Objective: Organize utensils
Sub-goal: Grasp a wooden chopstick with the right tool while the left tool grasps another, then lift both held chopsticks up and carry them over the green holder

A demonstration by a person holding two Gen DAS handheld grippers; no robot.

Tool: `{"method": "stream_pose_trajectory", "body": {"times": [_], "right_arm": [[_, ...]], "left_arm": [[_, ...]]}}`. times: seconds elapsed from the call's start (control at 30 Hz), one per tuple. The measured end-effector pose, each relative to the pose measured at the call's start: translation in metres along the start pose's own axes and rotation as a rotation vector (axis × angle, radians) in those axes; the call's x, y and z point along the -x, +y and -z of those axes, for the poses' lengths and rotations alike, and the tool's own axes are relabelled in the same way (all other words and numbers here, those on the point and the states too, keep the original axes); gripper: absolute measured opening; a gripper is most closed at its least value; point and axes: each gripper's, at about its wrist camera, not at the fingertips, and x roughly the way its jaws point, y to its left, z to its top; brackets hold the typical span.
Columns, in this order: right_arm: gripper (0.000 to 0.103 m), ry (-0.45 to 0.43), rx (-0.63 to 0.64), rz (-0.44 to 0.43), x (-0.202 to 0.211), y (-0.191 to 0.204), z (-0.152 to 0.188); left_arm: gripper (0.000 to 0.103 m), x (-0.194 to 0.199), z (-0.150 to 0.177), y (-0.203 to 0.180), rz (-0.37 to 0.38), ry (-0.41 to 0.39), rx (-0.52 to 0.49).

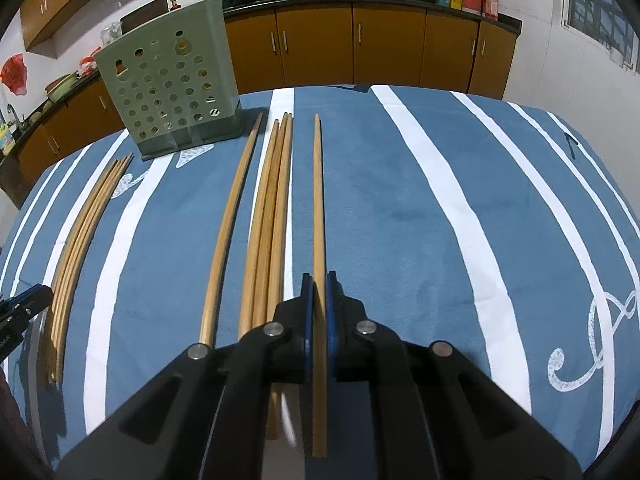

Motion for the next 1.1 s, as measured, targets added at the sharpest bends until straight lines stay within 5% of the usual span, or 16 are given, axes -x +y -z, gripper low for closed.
{"method": "stream_pose_trajectory", "body": {"times": [0.13,0.2,0.53,1.1], "right_arm": [[0.009,-0.003,-0.006,-0.009,0.004,-0.003,0.006],[0.009,-0.011,0.004,-0.01,0.005,-0.003,0.008],[0.008,-0.032,-0.016,0.007,-0.005,-0.015,-0.005],[0.007,-0.05,-0.004,-0.011,0.02,-0.017,0.012]], "left_arm": [[0.022,0.0,0.0,-0.002,-0.003,-0.005,-0.02],[0.008,-0.003,0.0,0.0,-0.036,-0.002,-0.025],[0.008,-0.018,-0.022,0.03,-0.075,-0.025,0.024],[0.007,-0.002,-0.002,0.032,-0.03,-0.03,0.049]]}}
